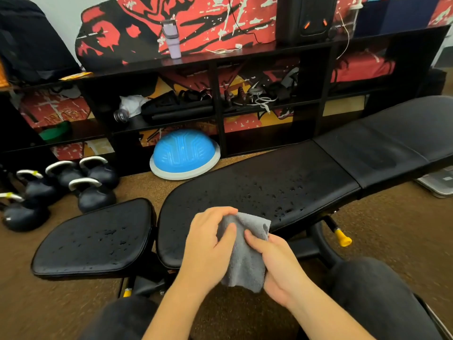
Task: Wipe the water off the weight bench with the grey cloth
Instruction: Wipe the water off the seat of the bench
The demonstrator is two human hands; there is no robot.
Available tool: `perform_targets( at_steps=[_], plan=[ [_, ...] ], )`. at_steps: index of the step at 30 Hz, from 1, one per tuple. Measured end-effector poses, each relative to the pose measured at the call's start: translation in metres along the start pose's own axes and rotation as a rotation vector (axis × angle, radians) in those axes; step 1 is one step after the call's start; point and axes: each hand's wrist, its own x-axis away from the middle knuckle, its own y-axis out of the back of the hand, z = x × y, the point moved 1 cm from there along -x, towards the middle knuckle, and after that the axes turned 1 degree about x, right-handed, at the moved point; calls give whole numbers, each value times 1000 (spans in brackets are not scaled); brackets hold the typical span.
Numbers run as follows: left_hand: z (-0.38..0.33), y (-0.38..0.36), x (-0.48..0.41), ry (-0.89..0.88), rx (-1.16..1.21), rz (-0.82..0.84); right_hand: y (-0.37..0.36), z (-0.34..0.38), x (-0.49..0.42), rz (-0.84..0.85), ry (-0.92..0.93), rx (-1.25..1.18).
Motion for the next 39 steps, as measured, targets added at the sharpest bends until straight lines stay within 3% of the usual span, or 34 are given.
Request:
perform_targets(
  at_steps=[3,7,13,17,21,23,25,27,29,31,33,35,37,39],
  plan=[
    [13,-2,-7,67,17,109,1,3,-2,-19,-1,68],
    [18,-6,-13,212,214,11,-1,7,-2,0,-85,106],
    [7,-13,-18,186,419,-40,0,5,0,98,-343,-117],
    [2,-21,-24,166,562,-2,1,1,-3,152,-366,-235],
    [0,-26,-31,141,572,51,6,11,-4,130,-320,-186],
    [7,-30,-37,164,551,51,10,24,-5,108,-258,-68],
    [17,-36,-41,214,475,42,19,53,-8,-19,-144,75],
    [28,-41,-42,252,397,47,31,98,-12,-167,34,167],
    [36,-47,-41,229,309,54,46,151,-24,-321,328,336],
    [44,-53,-41,139,145,42,62,203,-47,-486,649,705],
    [52,-62,-42,67,-20,64,79,239,-87,-472,848,1104],
    [56,-68,-43,31,-106,87,105,252,-142,-393,754,1458],
    [58,-72,-46,0,-138,91,124,244,-186,-356,465,1828],
    [61,-73,-48,-23,-146,94,126,227,-203,-341,211,2013]
  ],
)
